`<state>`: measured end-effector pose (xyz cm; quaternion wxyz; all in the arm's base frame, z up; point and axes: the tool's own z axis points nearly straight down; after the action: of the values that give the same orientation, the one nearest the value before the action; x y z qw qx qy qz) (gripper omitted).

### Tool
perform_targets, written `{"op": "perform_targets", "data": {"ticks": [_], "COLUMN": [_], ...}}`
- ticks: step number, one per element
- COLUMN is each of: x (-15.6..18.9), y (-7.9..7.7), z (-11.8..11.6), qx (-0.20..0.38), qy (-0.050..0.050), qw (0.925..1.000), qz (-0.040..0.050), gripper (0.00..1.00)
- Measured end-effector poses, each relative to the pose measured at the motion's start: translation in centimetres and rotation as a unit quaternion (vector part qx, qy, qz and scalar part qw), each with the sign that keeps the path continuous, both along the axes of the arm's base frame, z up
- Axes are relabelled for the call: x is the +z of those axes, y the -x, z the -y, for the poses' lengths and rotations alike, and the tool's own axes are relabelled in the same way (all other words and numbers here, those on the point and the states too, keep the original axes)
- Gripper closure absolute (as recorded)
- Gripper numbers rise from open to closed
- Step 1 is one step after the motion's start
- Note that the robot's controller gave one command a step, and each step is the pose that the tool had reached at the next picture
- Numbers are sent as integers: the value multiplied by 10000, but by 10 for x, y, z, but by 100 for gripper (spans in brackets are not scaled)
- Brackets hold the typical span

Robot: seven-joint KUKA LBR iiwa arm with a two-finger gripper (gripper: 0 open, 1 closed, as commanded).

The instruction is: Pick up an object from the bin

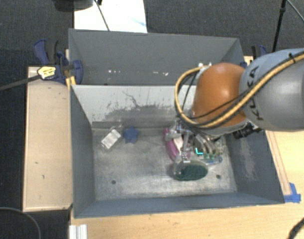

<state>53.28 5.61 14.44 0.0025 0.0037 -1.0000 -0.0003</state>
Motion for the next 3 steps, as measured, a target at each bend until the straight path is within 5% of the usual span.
{"op": "perform_targets", "data": {"ticks": [1, 2, 3], "x": [-53, 48, -48], "y": [6, 6, 2], "z": [65, 78, 70], "qx": [2430, 3456, 2463], "qy": [-18, 11, 5], "qw": [9698, 9384, 9691], "qz": [184, 70, 114], "gripper": [0, 0, 0]}}
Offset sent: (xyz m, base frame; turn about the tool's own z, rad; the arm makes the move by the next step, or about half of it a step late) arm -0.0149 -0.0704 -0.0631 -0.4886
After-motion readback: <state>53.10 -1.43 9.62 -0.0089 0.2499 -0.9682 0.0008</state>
